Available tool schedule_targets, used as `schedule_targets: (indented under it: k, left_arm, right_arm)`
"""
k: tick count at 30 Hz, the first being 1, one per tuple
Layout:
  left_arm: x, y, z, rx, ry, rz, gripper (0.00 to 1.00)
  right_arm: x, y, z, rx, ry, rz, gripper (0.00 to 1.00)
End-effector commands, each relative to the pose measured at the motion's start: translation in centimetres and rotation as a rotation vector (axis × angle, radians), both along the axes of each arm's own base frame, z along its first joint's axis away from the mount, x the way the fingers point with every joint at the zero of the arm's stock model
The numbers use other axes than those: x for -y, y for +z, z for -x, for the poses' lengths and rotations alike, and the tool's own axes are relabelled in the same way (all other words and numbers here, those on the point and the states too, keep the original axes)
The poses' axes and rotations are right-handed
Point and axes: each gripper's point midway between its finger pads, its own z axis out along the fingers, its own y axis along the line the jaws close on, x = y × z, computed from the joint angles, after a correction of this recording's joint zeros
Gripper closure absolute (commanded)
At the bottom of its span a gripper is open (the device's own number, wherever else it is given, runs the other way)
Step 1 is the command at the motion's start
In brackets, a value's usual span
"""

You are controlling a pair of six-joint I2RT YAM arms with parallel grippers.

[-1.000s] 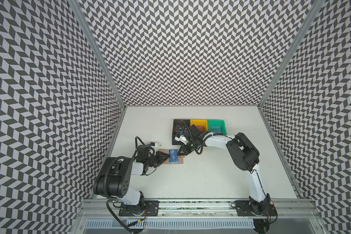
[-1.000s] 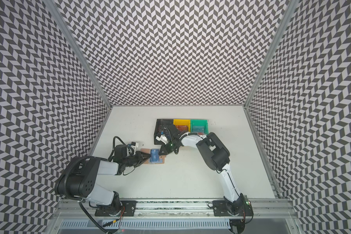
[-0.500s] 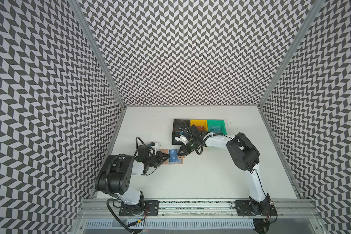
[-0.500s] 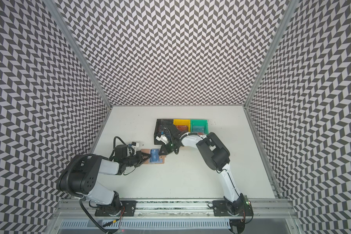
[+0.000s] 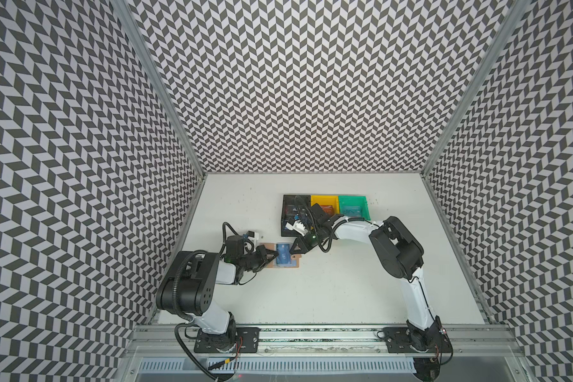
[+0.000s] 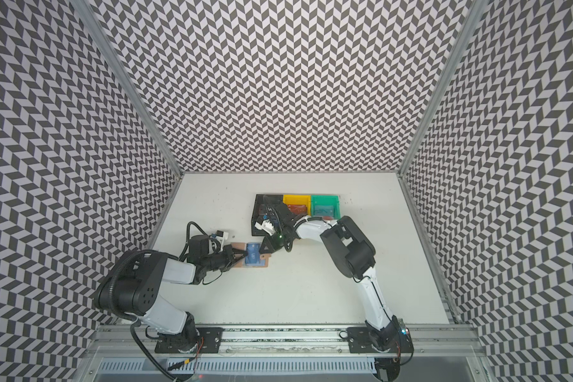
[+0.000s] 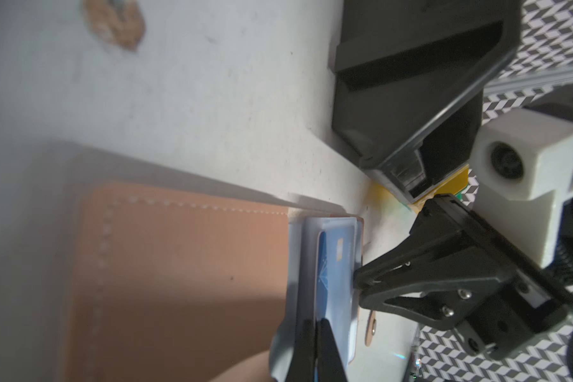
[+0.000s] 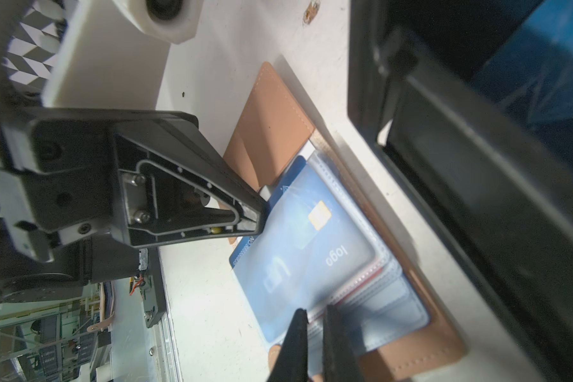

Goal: Take the credit cards out of the card holder
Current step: Take out the credit card from the card slot.

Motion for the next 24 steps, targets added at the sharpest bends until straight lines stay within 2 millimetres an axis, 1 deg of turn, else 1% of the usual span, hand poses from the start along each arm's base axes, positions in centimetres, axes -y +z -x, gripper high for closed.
schedule_targets:
  k: [1,11,16,24]
  left_arm:
    - [0.5,0.3,-0.4,0.015,-0.013,0.008,1.0]
    - [0.1,-0.5,-0.1,-0.012,-0.003,-0.018,1.0]
    - [-1.4,-1.1,-0.2,-0.034,0.04,-0.062,1.0]
    - [-2.2,-0.5,-0.3,-0.027,0.071,-0.069,1.0]
  right_arm:
    - [1.7,-4.2,1.3,-0.065,-0.011,0.103,0.87]
    - [2.0,-4.4,1.2,-0.066,-0.016,0.107,0.87]
    - [2.4,-4.6,1.3,-0.07,-0.022,0.112,0.87]
    - [2.7,-4.7,1.2,-0.073,-0.028,0.118,0.87]
